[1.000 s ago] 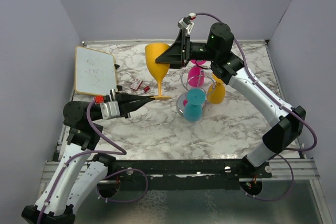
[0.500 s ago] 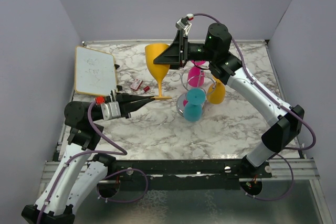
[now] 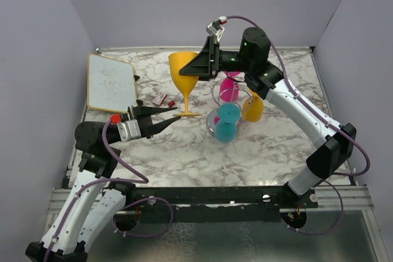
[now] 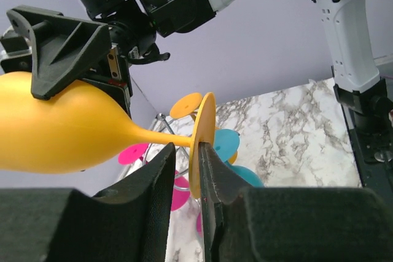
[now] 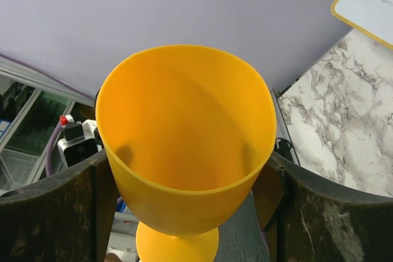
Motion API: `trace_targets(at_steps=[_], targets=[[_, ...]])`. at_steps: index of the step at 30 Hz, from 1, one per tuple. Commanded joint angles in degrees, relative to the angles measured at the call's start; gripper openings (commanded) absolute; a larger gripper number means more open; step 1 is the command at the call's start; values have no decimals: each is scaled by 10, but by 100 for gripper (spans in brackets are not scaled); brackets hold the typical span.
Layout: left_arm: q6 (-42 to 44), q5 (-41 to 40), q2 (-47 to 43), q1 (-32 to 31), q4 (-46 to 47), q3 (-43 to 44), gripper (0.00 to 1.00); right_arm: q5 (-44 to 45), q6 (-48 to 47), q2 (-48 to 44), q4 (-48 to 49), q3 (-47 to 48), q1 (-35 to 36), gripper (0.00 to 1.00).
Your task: Take the wine glass off the wine glass rack
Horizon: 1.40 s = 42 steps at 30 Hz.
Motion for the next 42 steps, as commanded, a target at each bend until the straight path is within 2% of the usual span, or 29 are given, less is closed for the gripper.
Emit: trace_targets(at_steps=[1,5,8,9,11,15,18,22,26,29,33,39,42], targets=[[2,-54,-23,-1,11,-10,40,36,-33,-29,-22,-3,3,74],[-17,-68,-34,-2,11,-6,59,68,-63,-46,-39,-5,-2,74],[-37,-71,-46,-2,10,0,89,120,-119,-66,-83,6,-17,74],[-45,-77,-54,-2,10,1,94,148,-146,-73,-104,14,-23,74],[-69,-106,-67,-2,10,-1,98,236,-220,-91,-146,30,-31,74],[-132,-215,-83,-2,9,-9,99,495,-359,-146,-158,16,-31,74],[-176,-281,-84,-2,0,-14,100,650,-478,-187,-64,-38,-31,74],[-175,-299,-68,-1,-17,-11,100,836,-662,-207,128,-119,-31,74],[-154,-328,-40,-7,-34,2,100,920,-879,-162,358,-181,-38,74],[-139,-338,-17,-12,-40,14,99,940,-962,-105,461,-194,-70,74],[-116,-346,7,-24,-60,27,100,933,-932,-47,474,-190,-142,74],[-89,-354,36,-39,-94,39,100,866,-746,4,373,-181,-265,74],[-81,-362,45,-43,-101,33,100,822,-698,32,387,-200,-302,74]])
